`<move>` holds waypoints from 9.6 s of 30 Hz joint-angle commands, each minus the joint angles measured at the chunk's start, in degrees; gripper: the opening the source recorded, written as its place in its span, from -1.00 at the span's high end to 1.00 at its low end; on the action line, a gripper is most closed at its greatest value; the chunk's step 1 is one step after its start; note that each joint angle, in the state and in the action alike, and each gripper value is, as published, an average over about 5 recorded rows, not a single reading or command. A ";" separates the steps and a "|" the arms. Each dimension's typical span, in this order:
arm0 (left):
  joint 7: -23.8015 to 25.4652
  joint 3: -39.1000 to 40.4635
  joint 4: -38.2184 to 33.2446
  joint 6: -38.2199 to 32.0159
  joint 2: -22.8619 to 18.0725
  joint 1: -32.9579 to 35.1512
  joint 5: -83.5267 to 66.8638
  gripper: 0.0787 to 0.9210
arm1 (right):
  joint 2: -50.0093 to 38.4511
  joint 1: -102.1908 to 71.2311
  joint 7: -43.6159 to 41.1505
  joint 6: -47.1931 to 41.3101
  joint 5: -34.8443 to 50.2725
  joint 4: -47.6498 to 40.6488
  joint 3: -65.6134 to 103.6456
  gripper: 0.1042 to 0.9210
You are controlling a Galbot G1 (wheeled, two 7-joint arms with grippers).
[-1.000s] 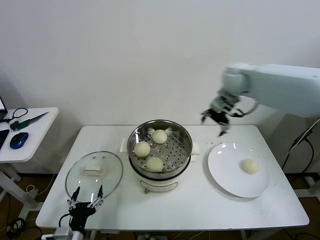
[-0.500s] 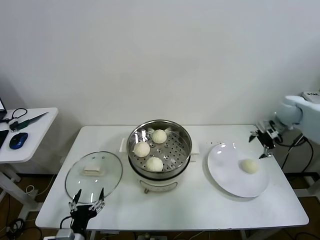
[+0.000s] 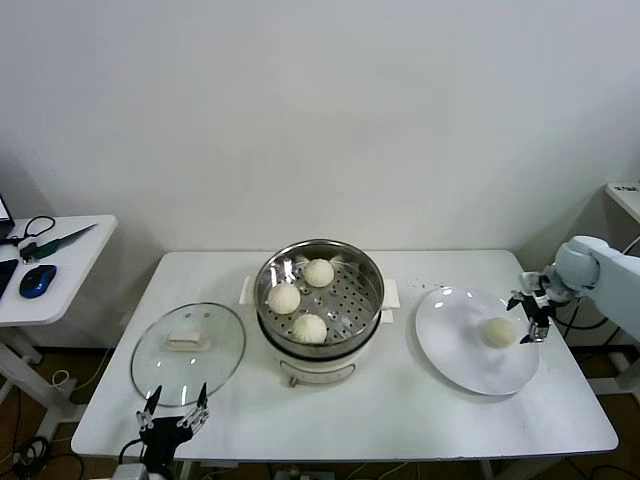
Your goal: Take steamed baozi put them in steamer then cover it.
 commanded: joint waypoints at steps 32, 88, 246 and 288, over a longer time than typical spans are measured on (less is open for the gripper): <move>-0.02 0.37 -0.30 -0.27 0.07 0.25 0.15 -0.77 | 6.25 41.48 -4.26 -5.41 32.56 15.75 -31.83 -0.33; 0.34 0.26 -1.93 0.74 0.63 -0.28 -0.88 -0.77 | 23.77 38.46 5.75 -15.23 44.21 21.29 -28.52 -0.75; 2.49 5.99 -1.66 18.26 22.73 -23.47 66.69 0.89 | 40.60 -100.23 47.94 30.59 18.04 38.48 101.60 -0.76; 18.40 47.41 7.87 37.74 -3.80 -41.62 100.19 0.89 | 40.05 -98.59 50.28 30.37 18.30 38.16 102.47 -0.76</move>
